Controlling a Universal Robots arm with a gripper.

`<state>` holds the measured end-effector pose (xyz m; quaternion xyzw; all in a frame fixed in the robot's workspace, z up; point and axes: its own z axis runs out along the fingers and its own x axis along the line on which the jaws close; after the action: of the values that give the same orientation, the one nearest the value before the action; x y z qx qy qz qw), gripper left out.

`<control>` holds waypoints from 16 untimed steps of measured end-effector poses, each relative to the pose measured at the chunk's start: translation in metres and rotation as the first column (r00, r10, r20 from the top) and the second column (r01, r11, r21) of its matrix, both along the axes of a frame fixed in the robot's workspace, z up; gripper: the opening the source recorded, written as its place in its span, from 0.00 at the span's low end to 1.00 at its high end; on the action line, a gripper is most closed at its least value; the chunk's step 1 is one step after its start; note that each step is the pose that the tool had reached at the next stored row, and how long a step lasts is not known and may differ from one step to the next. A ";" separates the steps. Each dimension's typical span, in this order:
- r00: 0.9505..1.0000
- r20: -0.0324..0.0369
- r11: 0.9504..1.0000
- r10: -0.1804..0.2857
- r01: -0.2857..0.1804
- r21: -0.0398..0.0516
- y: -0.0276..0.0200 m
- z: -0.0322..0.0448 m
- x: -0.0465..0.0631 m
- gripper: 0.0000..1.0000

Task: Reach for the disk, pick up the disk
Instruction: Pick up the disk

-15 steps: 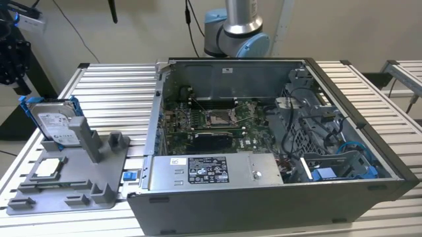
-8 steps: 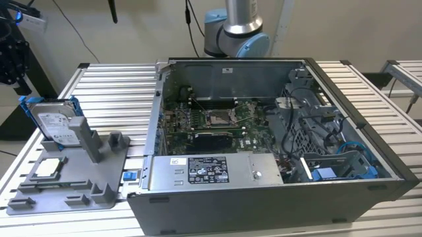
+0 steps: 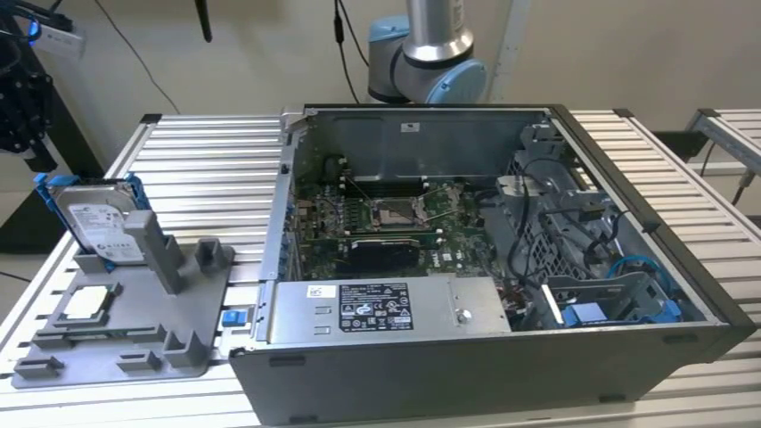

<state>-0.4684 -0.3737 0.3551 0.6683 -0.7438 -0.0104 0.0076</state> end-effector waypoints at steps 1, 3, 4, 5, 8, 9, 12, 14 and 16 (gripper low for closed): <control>1.000 0.000 1.000 0.000 0.000 0.000 0.0000 0.0000 0.000 0.00; 1.000 0.000 1.000 0.000 0.000 0.000 0.0000 0.0000 0.000 0.00; 1.000 0.000 1.000 0.000 0.000 0.000 0.0000 0.0000 0.001 0.00; 1.000 0.000 1.000 0.000 0.000 0.000 0.0000 -0.0001 0.001 0.00; 1.000 0.000 1.000 0.002 -0.002 0.000 0.0000 -0.0007 0.004 0.00; 1.000 0.001 1.000 0.005 -0.005 0.000 0.0001 -0.0010 0.005 0.00; 1.000 0.013 1.000 0.022 -0.022 0.000 0.0000 -0.0024 0.006 0.00; 0.999 0.021 0.999 0.033 -0.033 0.000 0.0000 -0.0033 0.006 0.00; 0.999 0.024 0.999 0.036 -0.036 -0.001 0.0000 -0.0043 0.007 0.00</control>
<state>-0.4617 -0.3736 0.3508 0.6816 -0.7317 -0.0022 -0.0012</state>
